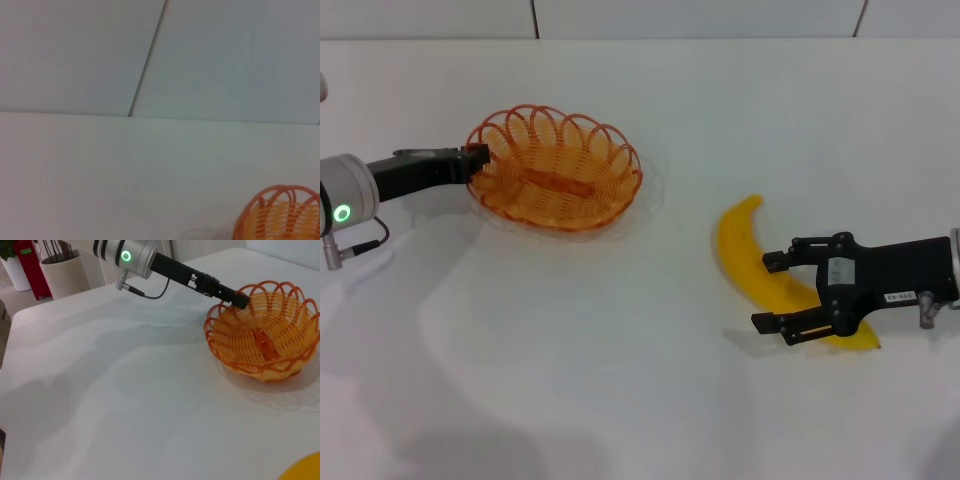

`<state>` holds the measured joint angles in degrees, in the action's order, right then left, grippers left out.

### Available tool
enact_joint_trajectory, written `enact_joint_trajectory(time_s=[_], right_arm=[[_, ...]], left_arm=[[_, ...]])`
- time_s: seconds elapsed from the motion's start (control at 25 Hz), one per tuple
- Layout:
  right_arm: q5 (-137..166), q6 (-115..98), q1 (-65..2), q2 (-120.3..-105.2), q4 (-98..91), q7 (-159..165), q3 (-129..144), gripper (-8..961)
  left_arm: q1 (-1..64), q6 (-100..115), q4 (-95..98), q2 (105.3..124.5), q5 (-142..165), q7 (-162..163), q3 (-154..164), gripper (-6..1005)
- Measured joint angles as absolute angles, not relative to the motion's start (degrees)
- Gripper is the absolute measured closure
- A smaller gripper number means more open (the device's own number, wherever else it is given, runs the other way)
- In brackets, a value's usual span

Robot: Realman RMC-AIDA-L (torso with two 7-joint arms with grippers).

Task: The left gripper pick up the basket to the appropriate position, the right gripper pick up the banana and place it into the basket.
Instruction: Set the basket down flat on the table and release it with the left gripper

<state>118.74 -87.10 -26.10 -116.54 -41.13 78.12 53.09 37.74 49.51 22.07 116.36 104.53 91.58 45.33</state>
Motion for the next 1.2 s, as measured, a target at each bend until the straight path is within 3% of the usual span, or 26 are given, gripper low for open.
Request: enact_joint_trajectory(time_s=[0.32, 0.44, 0.88, 1.2], right_arm=[[118.7, -87.1, -26.1, -116.54, -41.1, 78.1, 53.1, 73], [118.7, -87.1, -26.1, -116.54, -41.1, 78.1, 53.1, 73], [118.7, -87.1, -26.0, -116.54, -41.0, 78.1, 53.1, 73], [118.6, -87.1, -25.8, -116.54, -41.0, 78.1, 52.7, 73]], left_arm=[[37.6, 49.7, 22.1, 116.36, 104.6, 91.0, 45.4, 903], [37.5, 49.7, 22.1, 116.36, 104.5, 90.4, 45.4, 829], [37.4, 49.7, 22.1, 116.45, 104.3, 88.7, 45.2, 739], [35.6, 50.6, 22.4, 116.80, 99.8, 81.3, 45.4, 364]])
